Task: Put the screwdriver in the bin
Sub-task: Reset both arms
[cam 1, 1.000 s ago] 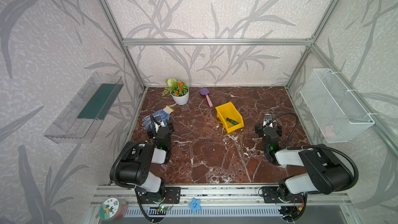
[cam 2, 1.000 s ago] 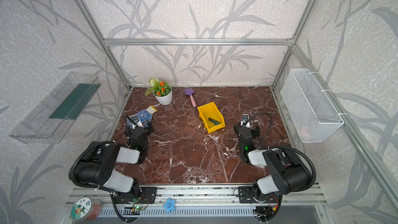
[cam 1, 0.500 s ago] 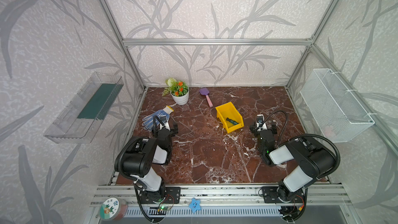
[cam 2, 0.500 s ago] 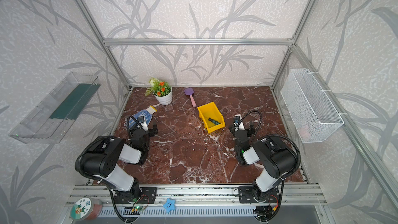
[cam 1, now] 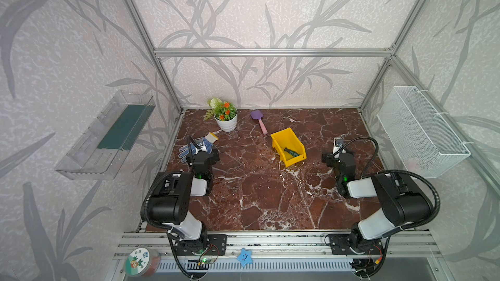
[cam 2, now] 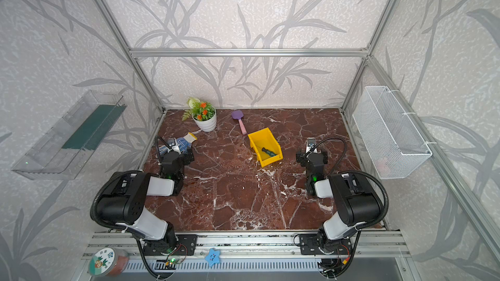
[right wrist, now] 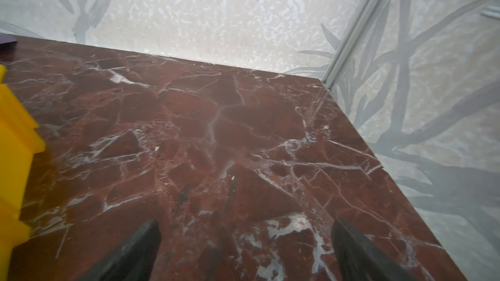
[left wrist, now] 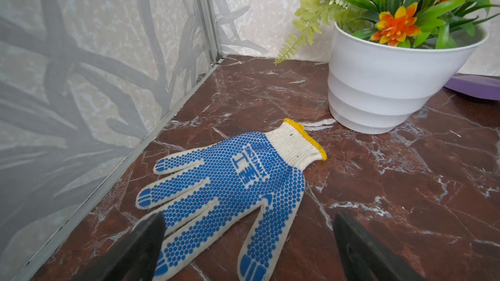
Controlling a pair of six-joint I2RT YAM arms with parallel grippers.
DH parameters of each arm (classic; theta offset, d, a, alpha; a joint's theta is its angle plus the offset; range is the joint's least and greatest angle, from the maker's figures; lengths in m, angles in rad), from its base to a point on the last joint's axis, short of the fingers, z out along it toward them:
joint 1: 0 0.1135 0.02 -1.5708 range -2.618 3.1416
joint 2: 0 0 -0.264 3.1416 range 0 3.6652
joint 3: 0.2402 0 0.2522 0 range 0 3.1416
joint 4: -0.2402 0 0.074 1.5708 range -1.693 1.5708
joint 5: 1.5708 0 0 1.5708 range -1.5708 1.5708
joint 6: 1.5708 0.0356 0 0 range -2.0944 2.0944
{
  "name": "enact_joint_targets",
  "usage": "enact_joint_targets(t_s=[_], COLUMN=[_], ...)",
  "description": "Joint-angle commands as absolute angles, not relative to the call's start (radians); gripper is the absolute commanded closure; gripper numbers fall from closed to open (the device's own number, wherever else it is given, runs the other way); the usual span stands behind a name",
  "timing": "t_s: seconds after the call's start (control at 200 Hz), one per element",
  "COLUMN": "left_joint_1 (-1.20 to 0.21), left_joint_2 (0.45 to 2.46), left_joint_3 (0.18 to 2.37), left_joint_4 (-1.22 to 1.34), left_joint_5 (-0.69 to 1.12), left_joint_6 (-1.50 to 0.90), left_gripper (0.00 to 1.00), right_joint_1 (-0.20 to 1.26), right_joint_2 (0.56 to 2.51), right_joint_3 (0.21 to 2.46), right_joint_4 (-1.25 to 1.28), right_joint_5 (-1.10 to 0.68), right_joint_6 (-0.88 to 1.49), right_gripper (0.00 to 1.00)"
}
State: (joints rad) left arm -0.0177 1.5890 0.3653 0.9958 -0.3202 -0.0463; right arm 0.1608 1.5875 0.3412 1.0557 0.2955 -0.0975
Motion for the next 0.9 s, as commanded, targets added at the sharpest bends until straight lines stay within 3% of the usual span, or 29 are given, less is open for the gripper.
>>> enact_joint_targets(t_s=[0.0,0.895], left_joint_1=[-0.018,-0.020], left_joint_2=[1.577,1.575], left_joint_3=[0.368,0.367], left_joint_4=[0.981,0.982], left_joint_5=[-0.316,-0.315], left_joint_6=[-0.054,-0.055], left_gripper=[0.01,0.01], right_joint_1=[0.161,0.143], right_joint_2=[1.591,1.592], right_joint_3=[0.353,0.361], right_joint_4=[1.026,1.013], right_joint_5=[0.262,0.229], right_joint_6=[-0.074,-0.065], right_gripper=[0.01,0.01])
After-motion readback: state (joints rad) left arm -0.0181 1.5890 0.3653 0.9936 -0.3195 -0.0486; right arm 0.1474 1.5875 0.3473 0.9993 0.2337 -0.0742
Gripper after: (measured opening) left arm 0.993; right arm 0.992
